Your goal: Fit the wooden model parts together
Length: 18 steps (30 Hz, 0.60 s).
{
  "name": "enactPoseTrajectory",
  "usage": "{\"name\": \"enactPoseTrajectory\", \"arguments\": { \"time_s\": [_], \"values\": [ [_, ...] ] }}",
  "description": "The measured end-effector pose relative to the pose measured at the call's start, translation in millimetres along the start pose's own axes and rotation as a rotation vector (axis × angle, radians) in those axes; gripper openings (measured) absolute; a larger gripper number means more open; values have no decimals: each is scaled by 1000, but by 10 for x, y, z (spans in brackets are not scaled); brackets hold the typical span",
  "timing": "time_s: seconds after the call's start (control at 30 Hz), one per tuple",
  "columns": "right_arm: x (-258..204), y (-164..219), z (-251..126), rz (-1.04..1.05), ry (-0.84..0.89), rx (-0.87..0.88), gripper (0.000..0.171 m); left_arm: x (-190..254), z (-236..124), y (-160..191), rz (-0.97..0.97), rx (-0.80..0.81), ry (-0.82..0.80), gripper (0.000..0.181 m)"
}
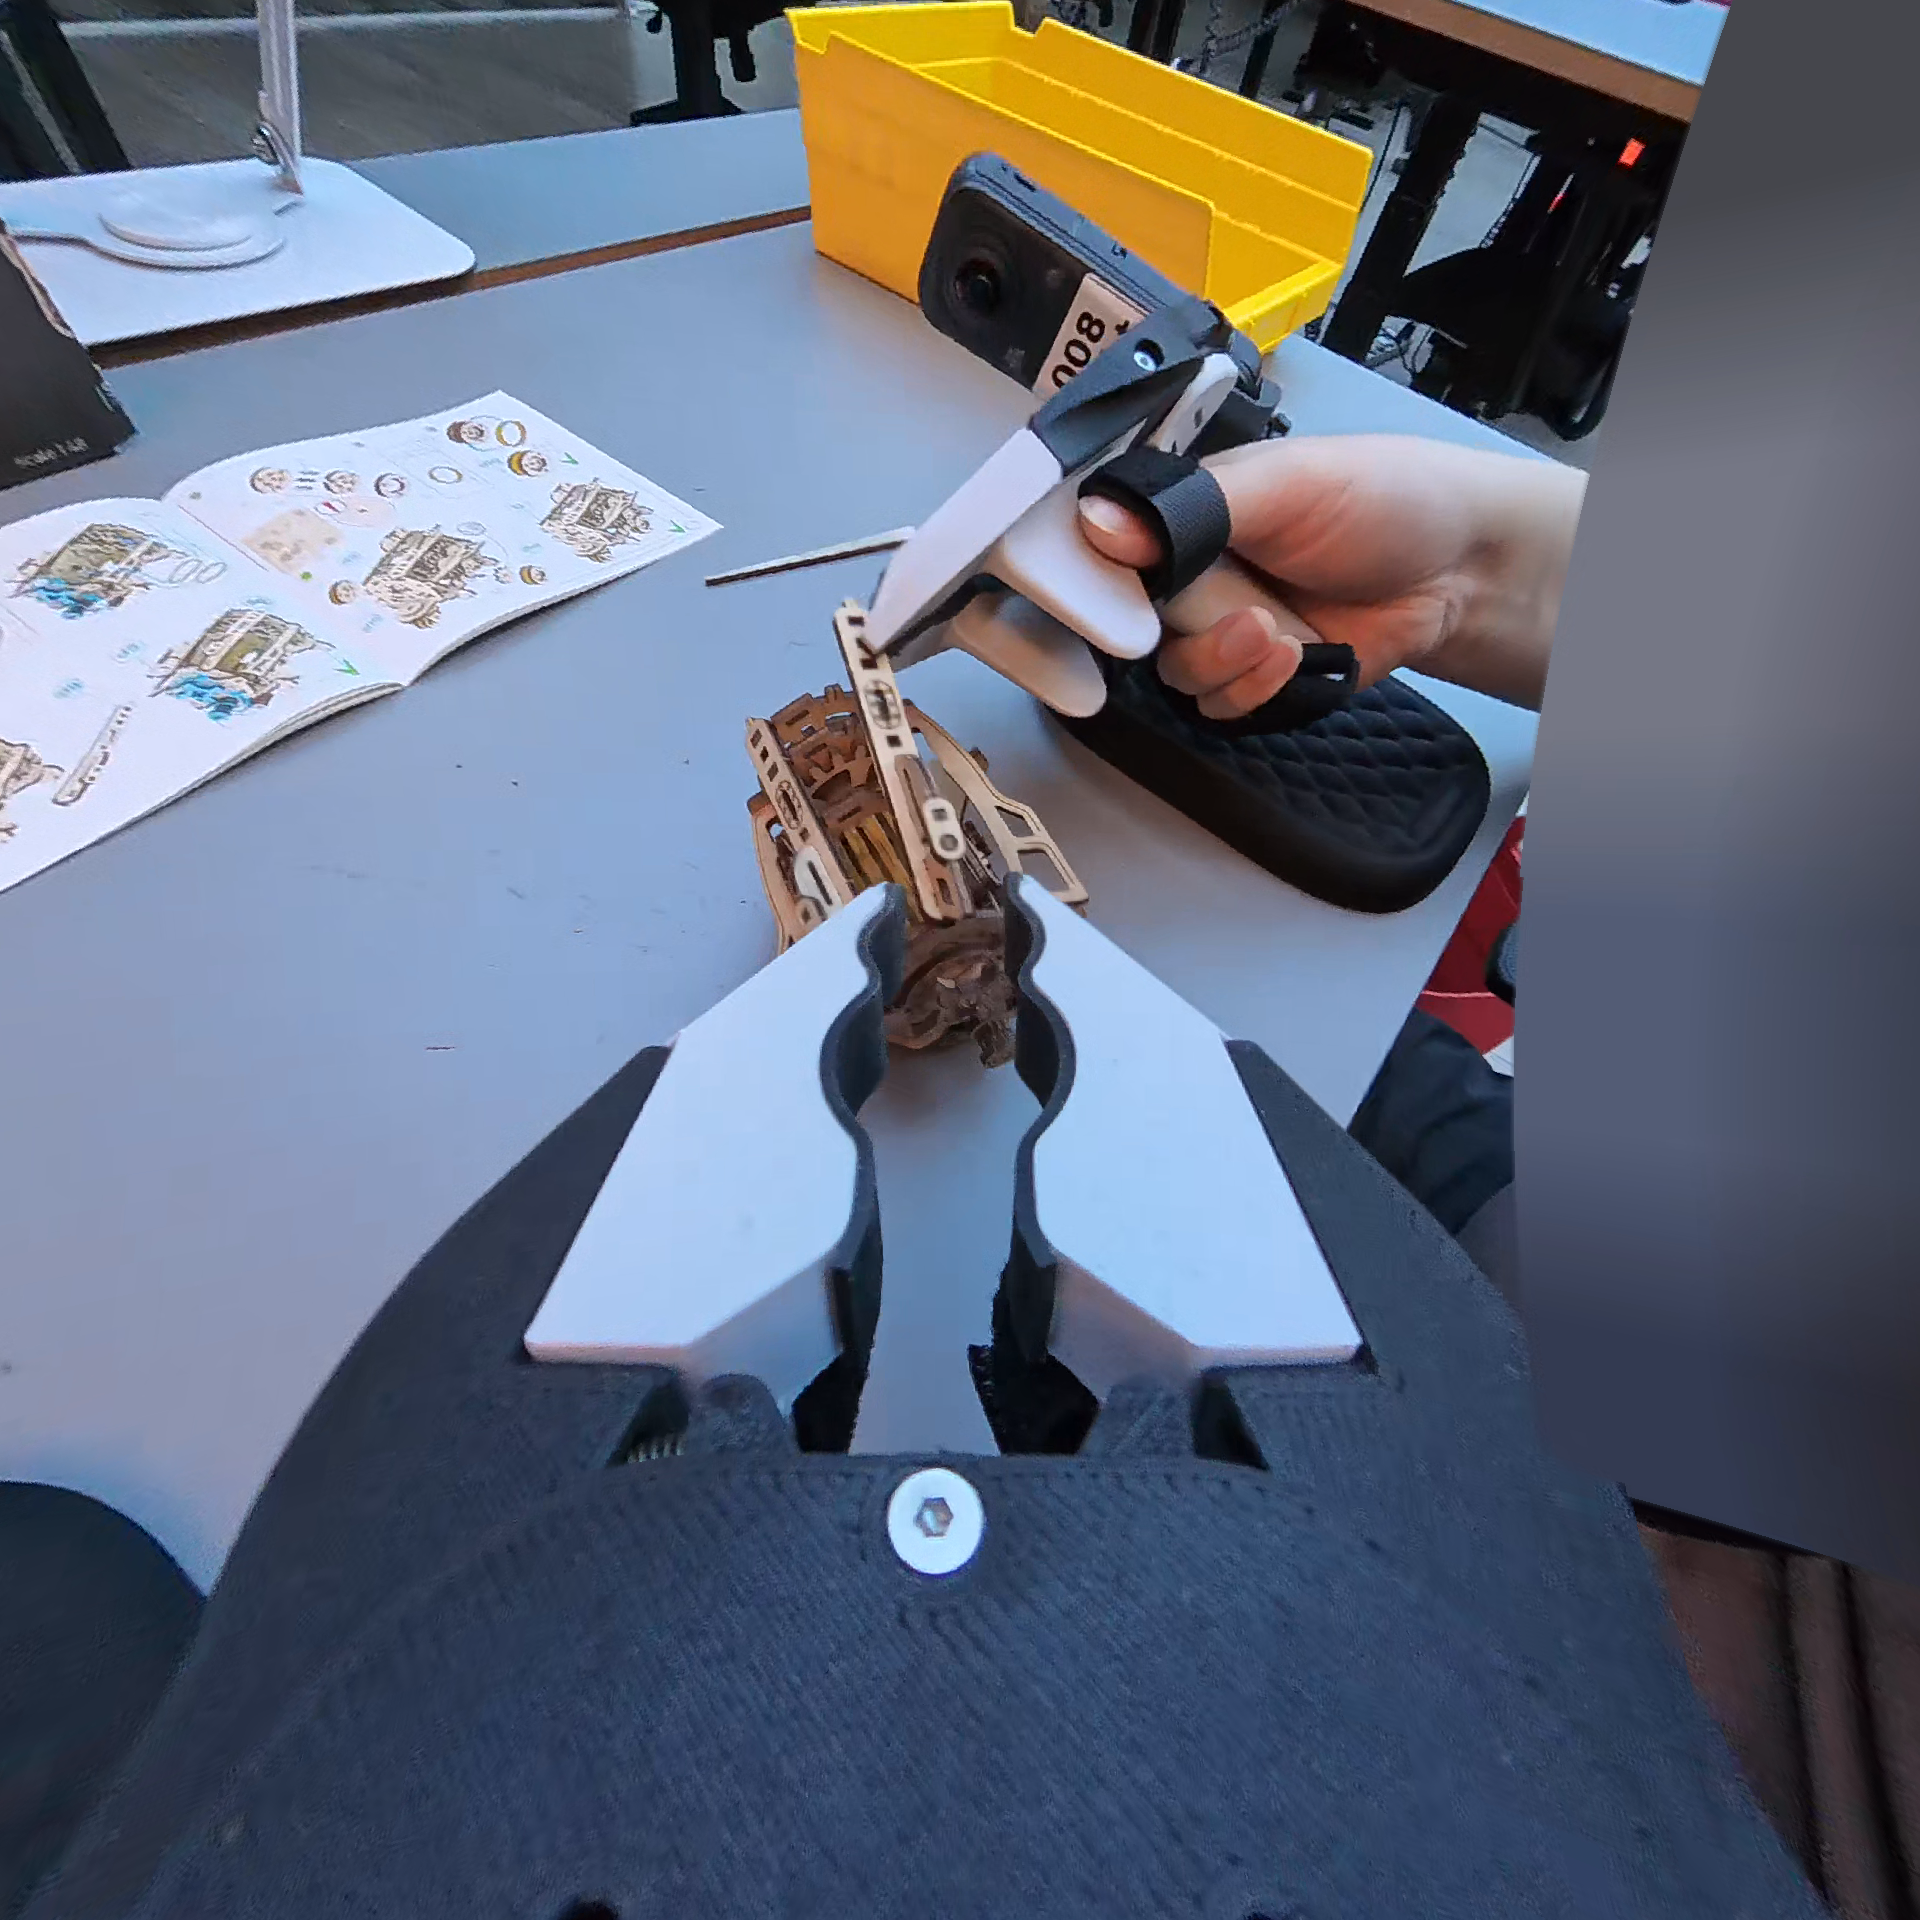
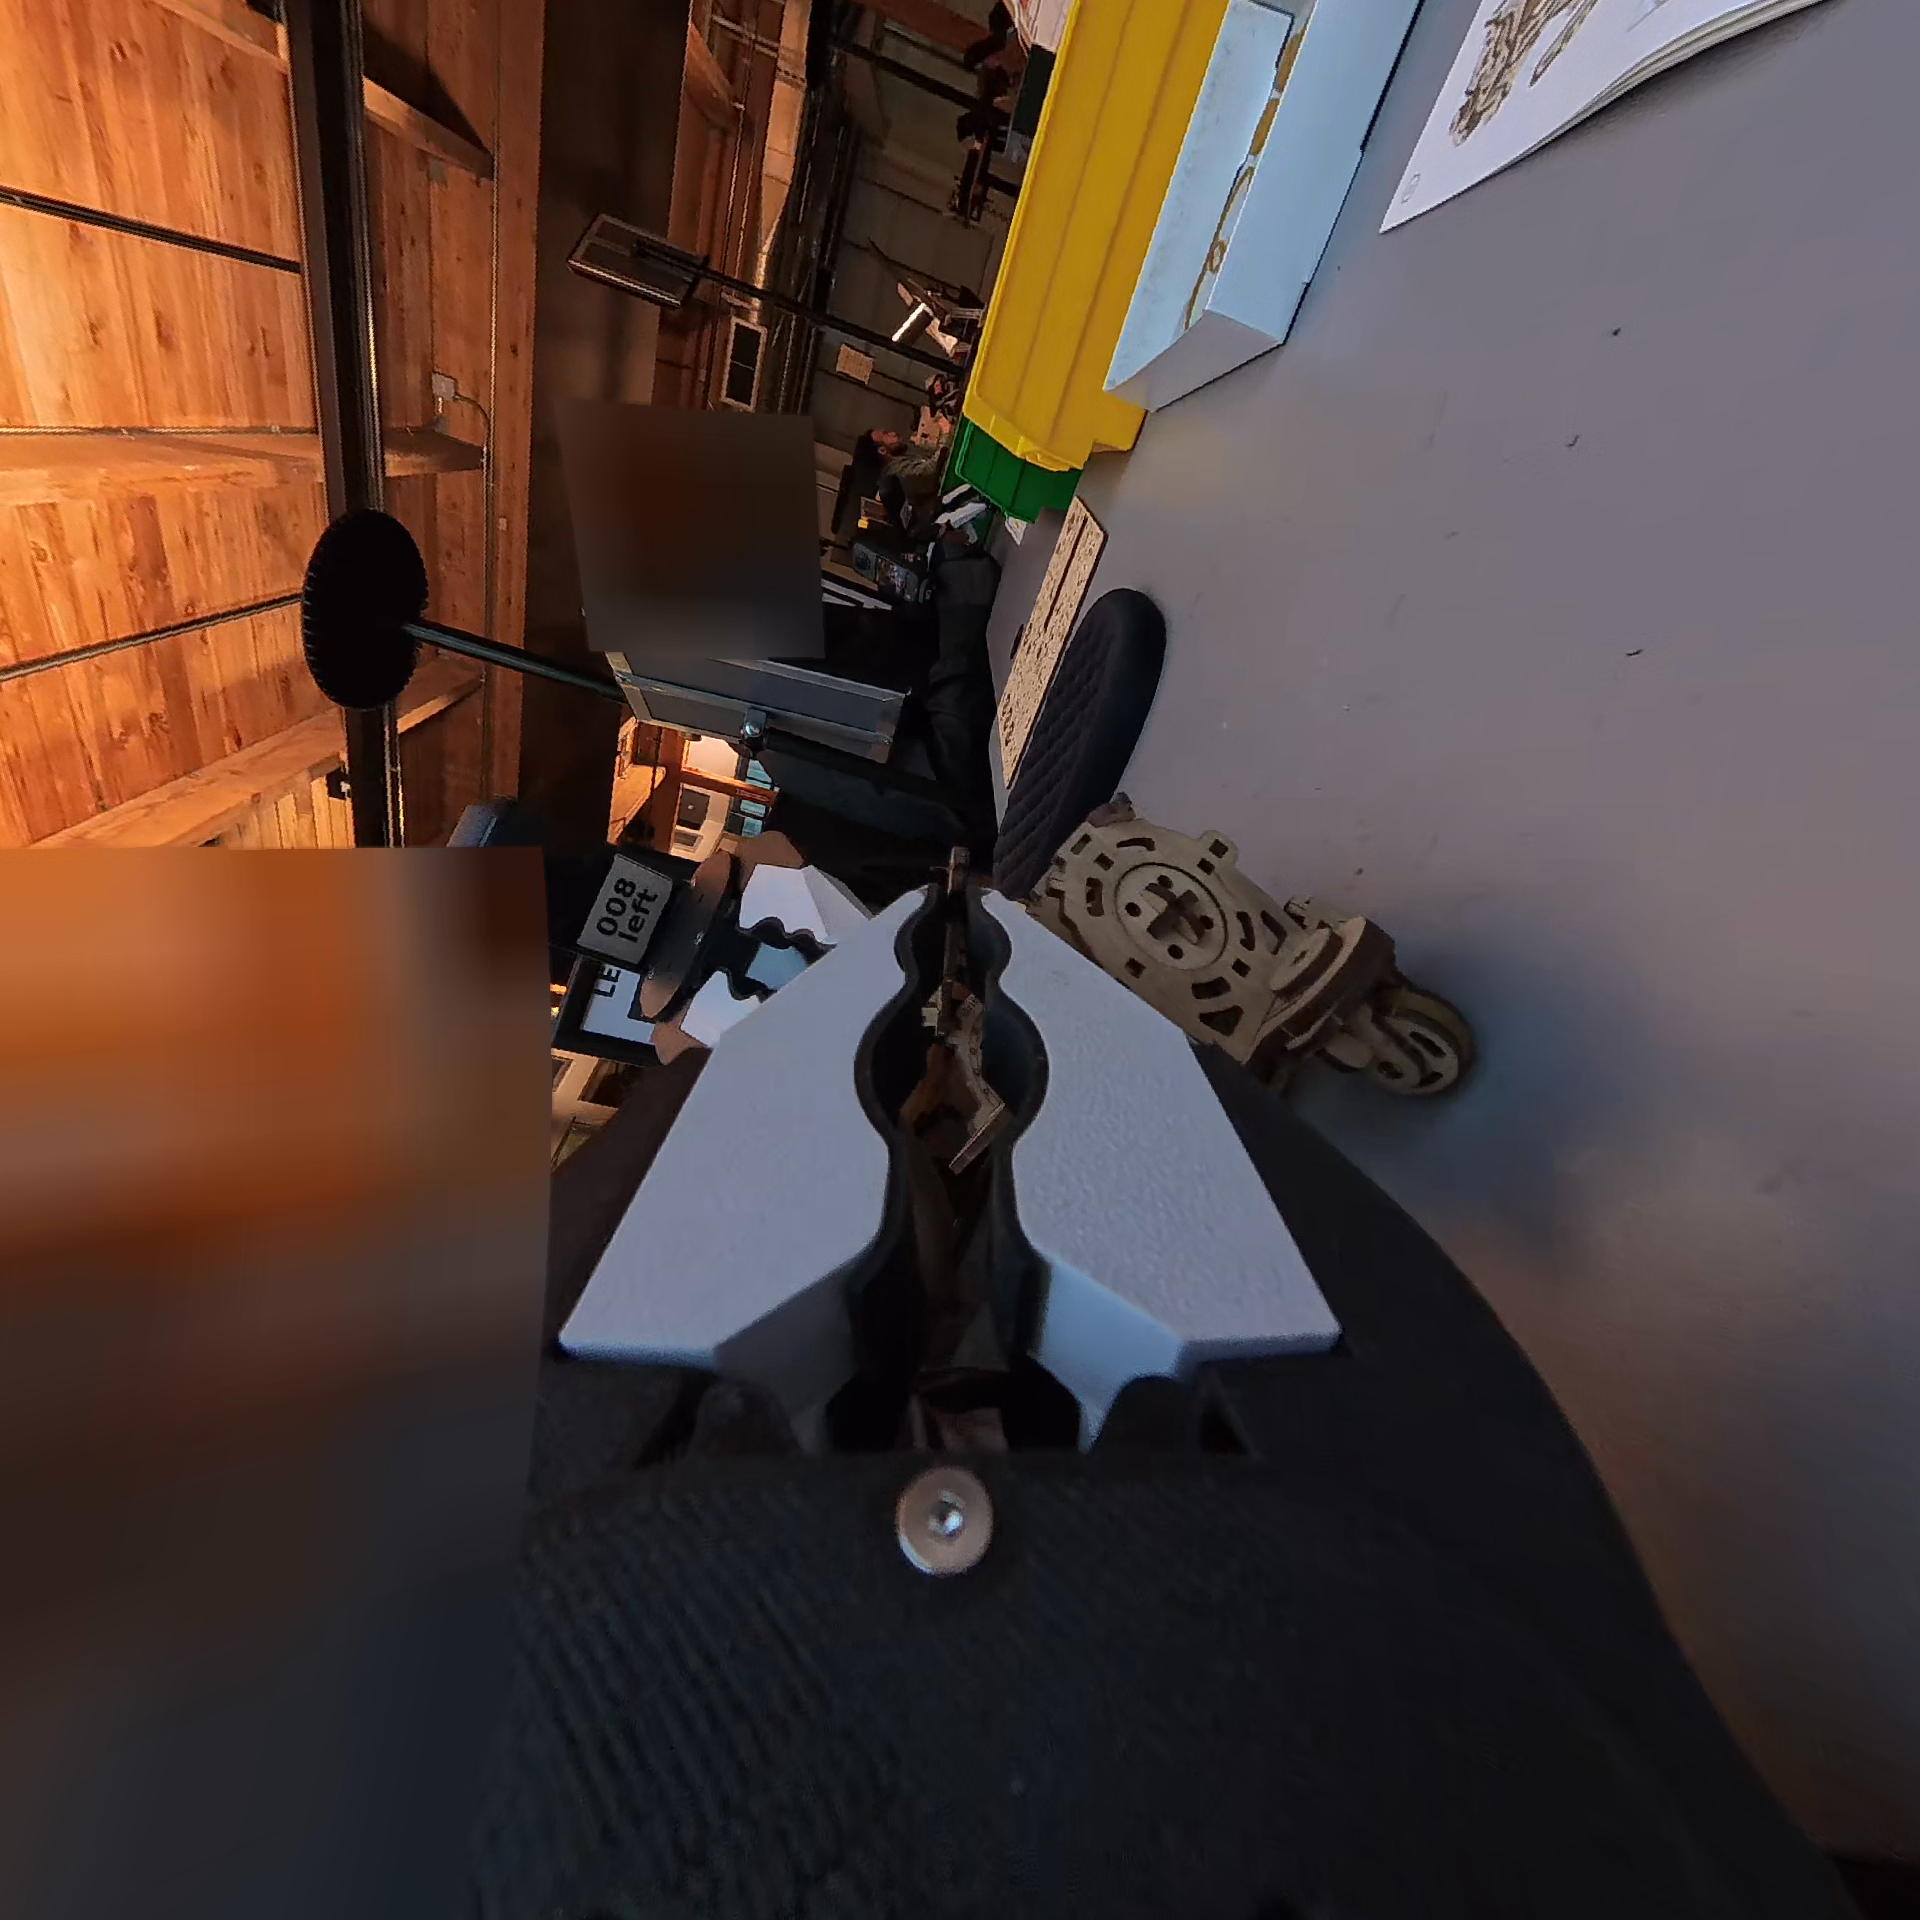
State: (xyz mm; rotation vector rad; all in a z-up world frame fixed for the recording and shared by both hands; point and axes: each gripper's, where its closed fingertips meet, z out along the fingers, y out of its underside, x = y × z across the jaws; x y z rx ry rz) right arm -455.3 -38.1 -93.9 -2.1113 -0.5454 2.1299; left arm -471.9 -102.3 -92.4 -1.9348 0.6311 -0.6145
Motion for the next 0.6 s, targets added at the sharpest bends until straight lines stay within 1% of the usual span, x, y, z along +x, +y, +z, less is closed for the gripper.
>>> {"name": "enactPoseTrajectory", "arguments": {
  "time_s": [0.07,0.2,0.3,0.43,0.53,0.6],
  "values": [
    [-1,31,6,9,-4,-16,1,-27,18,-11,0,-2,-26,16],
    [18,34,-13,-2,4,-21,2,0,63,19,8,-45,-23,5],
    [7,20,-25,10,-12,-30,1,26,94,4,-3,-51,-7,4],
    [22,30,-17,11,-16,-67,2,51,144,8,1,-62,-3,8],
    [16,23,-8,7,-20,-98,2,11,155,57,48,-68,-48,21],
    [-1,4,-4,15,-27,-114,1,12,148,87,100,-53,-70,25]
  ]
}}
